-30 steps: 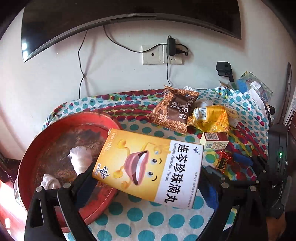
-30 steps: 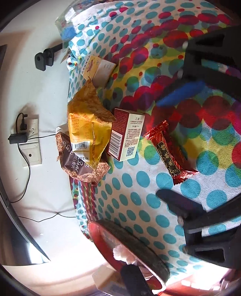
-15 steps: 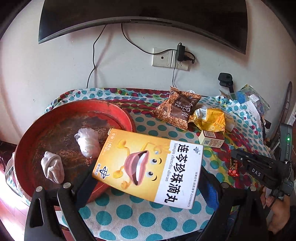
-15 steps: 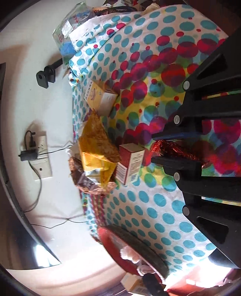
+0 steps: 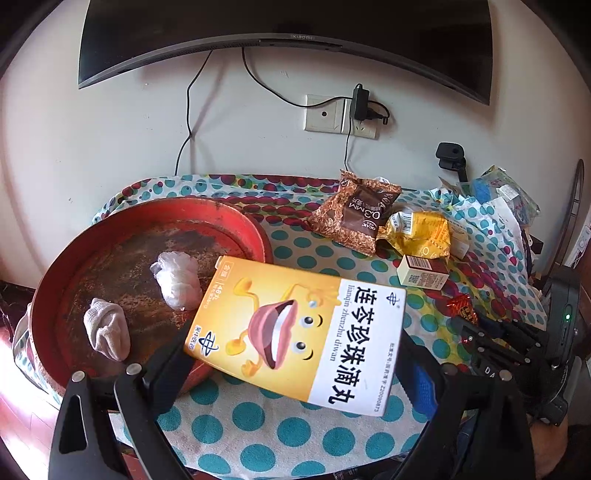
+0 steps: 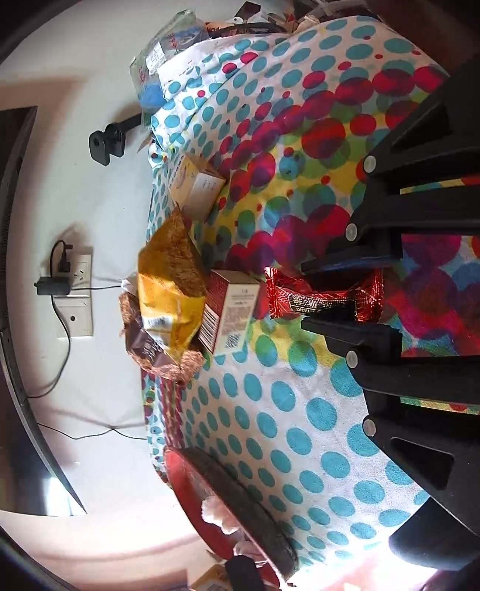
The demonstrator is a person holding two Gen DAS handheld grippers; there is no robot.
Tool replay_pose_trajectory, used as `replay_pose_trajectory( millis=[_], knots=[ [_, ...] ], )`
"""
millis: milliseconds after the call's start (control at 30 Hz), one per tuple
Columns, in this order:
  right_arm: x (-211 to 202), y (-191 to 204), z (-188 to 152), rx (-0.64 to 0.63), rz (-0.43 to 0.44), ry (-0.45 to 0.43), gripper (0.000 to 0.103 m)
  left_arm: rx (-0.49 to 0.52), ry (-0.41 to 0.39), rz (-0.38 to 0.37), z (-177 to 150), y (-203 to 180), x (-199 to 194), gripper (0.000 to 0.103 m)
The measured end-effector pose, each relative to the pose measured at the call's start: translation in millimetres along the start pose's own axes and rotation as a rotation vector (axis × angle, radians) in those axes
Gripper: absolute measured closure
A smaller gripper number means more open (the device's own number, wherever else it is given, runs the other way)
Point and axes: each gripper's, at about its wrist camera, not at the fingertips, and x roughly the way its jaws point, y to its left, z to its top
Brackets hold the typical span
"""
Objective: Organize objects
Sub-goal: 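Lift the yellow box toward the tray while the right gripper grasps the red candy bar, then place the yellow box in the tray while the right gripper drops the candy bar beside it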
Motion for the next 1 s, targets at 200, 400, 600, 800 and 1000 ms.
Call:
replay_pose_trajectory(
  millis=[200,400,600,800,1000],
  knots=[
    [2.5,-22.9,10.1,0.035,-0.032,0.0,0.082,-0.02,-0.011,0.044,2.2,11.5,0.7,0.004],
    [6.4,-37.7,4.0,0.067,-0.039,0.025,0.082,-0.073,-0.013,0.125,10.7,49.0,1.2,0.004],
    [2.3,-38.4,1.7,0.072,-0.016,0.015,0.082,-0.118,-0.013,0.261,34.9,108.7,-0.3,0.005],
    [1.7,-43.1,-1.1,0.088,0.008,0.005,0.082,-0.141,0.002,0.42,62.3,153.9,12.3,0.005],
    [0.1,-52.3,-2.7,0.11,0.033,0.002,0.082,-0.167,0.043,0.533,72.5,177.0,41.1,0.005]
  ],
)
